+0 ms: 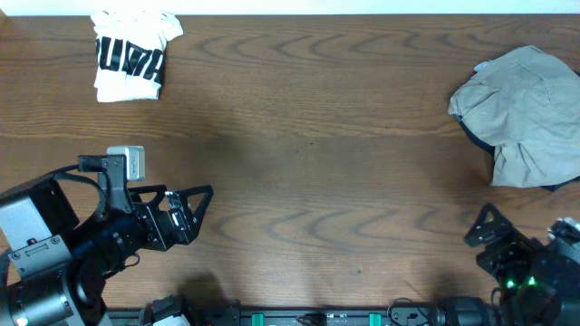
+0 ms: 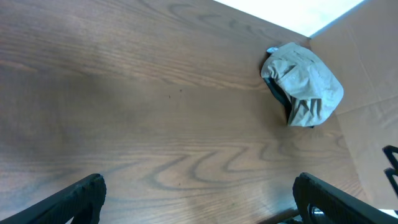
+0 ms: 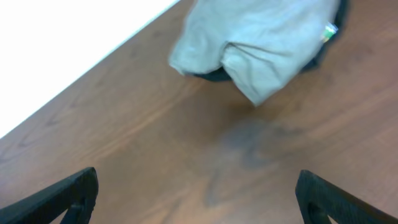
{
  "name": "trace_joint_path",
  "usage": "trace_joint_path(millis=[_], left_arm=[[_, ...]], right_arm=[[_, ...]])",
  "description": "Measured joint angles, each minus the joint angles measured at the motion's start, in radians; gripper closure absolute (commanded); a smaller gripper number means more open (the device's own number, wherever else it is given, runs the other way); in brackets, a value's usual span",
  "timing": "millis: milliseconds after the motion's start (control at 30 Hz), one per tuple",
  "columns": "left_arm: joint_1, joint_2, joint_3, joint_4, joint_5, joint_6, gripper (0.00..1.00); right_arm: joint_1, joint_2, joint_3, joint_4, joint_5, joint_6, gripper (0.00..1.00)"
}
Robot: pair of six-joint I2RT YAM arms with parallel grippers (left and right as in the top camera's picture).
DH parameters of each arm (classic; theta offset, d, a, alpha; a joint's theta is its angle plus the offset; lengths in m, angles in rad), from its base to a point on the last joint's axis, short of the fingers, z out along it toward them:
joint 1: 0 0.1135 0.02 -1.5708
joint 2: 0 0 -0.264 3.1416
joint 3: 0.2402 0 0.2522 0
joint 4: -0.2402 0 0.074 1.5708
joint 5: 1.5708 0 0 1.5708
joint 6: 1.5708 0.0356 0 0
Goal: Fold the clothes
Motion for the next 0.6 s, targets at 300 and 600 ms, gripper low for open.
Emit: trace_joint_path(millis=[300,600], left_arm=[[0.0,0.0,0.0,0.0,0.0,0.0,0.02],[0.0,0.0,0.0,0.0,0.0,0.0,0.02]], right_arm=[[-0.002,-0.184,-0.31,0.317,-0.03,-0.085,0.01],[-0.002,-0.288,-0.596,0.762,-0.075,-0.095,0.01]])
